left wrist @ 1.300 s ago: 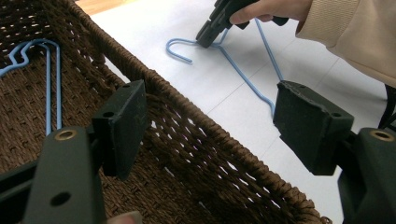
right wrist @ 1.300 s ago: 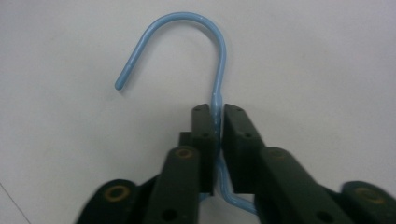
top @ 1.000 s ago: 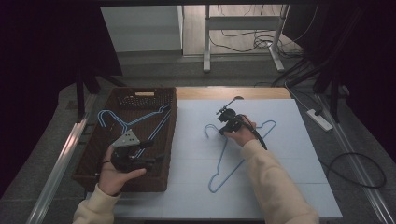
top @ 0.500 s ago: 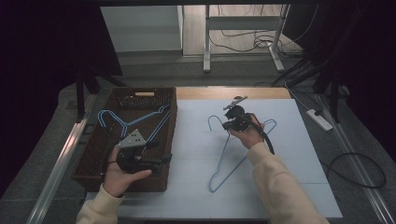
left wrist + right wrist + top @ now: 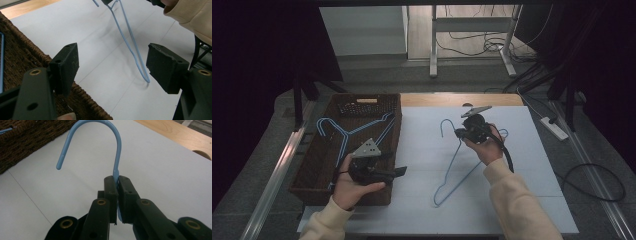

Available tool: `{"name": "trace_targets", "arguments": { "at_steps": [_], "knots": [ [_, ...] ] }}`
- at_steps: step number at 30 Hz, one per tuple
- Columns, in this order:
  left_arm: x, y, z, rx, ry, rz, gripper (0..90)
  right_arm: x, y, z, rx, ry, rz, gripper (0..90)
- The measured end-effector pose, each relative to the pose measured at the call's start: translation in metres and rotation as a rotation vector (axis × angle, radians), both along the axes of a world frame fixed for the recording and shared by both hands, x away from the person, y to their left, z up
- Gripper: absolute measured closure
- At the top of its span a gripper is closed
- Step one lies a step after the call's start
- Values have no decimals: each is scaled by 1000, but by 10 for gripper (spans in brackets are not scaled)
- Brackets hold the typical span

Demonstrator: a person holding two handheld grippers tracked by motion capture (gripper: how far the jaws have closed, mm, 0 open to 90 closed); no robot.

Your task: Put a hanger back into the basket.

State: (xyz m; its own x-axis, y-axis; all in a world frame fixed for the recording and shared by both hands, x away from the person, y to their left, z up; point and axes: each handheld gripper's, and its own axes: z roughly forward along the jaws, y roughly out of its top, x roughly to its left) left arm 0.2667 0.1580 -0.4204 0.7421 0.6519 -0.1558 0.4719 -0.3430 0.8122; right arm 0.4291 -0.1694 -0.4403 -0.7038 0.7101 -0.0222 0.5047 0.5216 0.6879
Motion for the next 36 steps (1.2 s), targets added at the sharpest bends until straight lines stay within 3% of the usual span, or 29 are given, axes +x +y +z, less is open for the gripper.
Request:
{"name": "trace_targets", "arguments": {
  "at_steps": [8,16,25,36],
  "knots": [
    [4,-9,-1,5,14,-7,269,-8,-6,12,51,-28,-2,863],
    [14,-29,0,3,55,-32,273,-19,-5,25,91,-40,-6,863],
    [27,-59,-2,16,127,-75,274,-22,-4,31,112,-40,-4,862],
    [38,-81,3,32,160,-91,276,-31,3,47,132,-65,5,862]
  ]
}}
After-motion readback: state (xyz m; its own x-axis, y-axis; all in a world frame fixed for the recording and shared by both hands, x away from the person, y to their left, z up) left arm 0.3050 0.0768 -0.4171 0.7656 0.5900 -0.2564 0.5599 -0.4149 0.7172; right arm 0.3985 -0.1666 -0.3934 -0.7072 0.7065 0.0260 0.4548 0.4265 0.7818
